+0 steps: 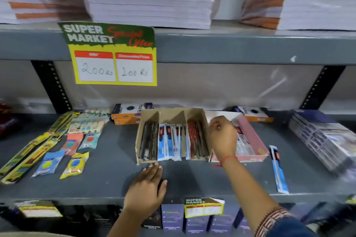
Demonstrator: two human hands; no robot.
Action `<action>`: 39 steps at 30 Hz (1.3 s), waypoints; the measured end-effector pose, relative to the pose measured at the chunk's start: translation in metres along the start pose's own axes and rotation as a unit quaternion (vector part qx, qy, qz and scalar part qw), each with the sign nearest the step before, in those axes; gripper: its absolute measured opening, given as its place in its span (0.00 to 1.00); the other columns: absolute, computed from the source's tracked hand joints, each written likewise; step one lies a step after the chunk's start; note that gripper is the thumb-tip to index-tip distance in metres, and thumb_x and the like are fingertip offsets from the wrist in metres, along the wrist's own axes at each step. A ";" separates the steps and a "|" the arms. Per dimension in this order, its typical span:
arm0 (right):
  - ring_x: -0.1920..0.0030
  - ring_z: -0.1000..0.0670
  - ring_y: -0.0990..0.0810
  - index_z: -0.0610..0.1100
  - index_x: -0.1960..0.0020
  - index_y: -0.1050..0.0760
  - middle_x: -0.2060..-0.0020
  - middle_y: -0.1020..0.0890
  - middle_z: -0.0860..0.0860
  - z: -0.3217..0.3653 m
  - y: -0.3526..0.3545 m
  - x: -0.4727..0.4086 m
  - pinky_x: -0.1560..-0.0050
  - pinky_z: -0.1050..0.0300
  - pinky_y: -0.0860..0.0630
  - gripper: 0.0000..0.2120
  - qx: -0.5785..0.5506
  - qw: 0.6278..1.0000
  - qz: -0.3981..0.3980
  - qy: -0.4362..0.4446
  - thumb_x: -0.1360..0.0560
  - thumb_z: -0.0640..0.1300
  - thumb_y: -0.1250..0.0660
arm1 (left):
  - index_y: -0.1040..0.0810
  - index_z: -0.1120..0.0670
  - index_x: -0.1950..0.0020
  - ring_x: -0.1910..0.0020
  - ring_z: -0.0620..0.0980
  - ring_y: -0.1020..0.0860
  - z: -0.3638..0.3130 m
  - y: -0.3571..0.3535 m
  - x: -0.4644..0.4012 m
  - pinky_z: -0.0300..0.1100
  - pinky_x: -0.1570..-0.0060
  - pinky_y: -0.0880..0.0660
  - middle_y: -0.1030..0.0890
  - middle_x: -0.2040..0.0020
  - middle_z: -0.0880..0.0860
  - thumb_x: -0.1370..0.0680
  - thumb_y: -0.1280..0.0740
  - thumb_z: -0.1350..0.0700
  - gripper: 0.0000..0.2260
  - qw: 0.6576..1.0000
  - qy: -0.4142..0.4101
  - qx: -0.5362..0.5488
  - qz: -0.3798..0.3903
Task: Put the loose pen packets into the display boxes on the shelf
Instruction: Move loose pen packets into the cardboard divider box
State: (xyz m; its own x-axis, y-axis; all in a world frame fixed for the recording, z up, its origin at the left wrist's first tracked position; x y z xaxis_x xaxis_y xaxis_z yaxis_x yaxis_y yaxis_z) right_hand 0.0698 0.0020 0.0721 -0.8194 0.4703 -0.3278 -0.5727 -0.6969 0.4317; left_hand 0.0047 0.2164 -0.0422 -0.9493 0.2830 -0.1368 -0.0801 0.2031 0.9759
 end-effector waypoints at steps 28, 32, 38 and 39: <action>0.41 0.36 0.22 0.31 0.42 0.25 0.40 0.21 0.34 -0.157 0.128 -0.043 0.44 0.52 0.25 0.16 0.218 0.924 0.170 -0.265 0.27 0.38 0.34 | 0.25 0.58 0.36 0.38 0.49 0.27 -0.136 -0.020 -0.048 0.42 0.38 0.38 0.25 0.36 0.52 0.22 0.70 0.39 0.40 0.996 -0.061 -0.022 0.054; 0.58 0.38 0.24 0.32 0.55 0.22 0.55 0.20 0.34 -0.146 0.131 -0.036 0.58 0.55 0.28 0.11 0.164 0.927 0.200 -0.270 0.31 0.40 0.35 | 0.18 0.55 0.46 0.48 0.48 0.20 -0.135 -0.027 -0.045 0.43 0.51 0.24 0.17 0.47 0.51 0.19 0.62 0.45 0.33 0.995 -0.083 -0.015 0.047; 0.83 0.57 0.35 0.44 0.72 0.35 0.85 0.30 0.55 -0.136 0.144 -0.039 0.81 0.66 0.42 0.18 -0.135 0.935 0.173 -0.278 0.30 0.31 0.32 | 0.22 0.55 0.39 0.40 0.47 0.25 -0.135 -0.019 -0.045 0.41 0.41 0.37 0.22 0.39 0.50 0.20 0.64 0.41 0.35 0.995 -0.054 -0.002 0.084; 0.79 0.55 0.31 0.46 0.71 0.33 0.81 0.26 0.54 -0.132 0.146 -0.037 0.78 0.65 0.41 0.17 -0.185 0.928 0.174 -0.273 0.30 0.31 0.31 | 0.28 0.55 0.33 0.34 0.47 0.31 -0.136 -0.020 -0.047 0.40 0.37 0.44 0.29 0.33 0.49 0.23 0.67 0.38 0.37 0.996 -0.058 -0.005 0.065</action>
State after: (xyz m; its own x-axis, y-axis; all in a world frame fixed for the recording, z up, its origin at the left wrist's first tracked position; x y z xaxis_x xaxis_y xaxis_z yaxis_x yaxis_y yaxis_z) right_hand 0.0200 -0.1886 0.0367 -0.9018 0.3162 0.2945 -0.3063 -0.9485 0.0804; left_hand 0.0096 0.0717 -0.0320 -0.9102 0.4133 -0.0264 0.0384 0.1477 0.9883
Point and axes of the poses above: each hand's wrist, its own x-axis away from the middle knuckle, its own y-axis out of the back of the hand, z = x × y, the point moved 1 cm from there along -x, towards the middle knuckle
